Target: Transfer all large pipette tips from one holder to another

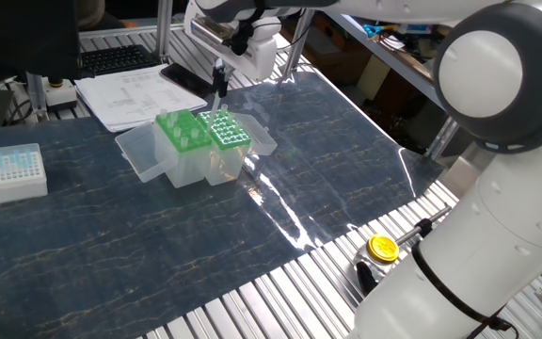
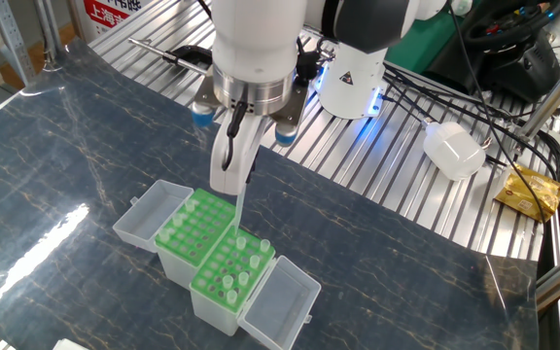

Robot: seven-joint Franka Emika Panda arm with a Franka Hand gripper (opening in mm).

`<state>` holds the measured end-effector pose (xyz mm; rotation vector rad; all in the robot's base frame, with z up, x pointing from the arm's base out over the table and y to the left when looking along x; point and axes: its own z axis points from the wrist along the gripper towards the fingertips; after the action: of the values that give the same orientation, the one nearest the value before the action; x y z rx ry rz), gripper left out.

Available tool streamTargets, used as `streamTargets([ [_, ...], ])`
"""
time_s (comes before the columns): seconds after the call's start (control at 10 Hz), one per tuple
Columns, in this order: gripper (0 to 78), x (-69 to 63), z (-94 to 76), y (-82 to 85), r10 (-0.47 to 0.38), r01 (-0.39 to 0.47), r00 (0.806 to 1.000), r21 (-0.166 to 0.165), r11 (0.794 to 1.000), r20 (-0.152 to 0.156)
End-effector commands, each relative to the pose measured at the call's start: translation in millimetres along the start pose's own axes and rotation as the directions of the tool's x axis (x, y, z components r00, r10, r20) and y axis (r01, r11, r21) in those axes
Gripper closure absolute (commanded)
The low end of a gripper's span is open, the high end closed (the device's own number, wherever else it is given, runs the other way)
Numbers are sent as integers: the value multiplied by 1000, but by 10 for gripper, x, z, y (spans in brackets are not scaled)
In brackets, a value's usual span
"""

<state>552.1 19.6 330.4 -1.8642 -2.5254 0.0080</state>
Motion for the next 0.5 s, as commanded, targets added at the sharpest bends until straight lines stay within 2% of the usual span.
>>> streamTargets([
  [0.1, 764, -10, 79, -11, -10, 10, 1000, -2, 1000, 4],
  [0.5, 764, -33, 178, -22, -17, 17, 1000, -4, 1000, 6],
])
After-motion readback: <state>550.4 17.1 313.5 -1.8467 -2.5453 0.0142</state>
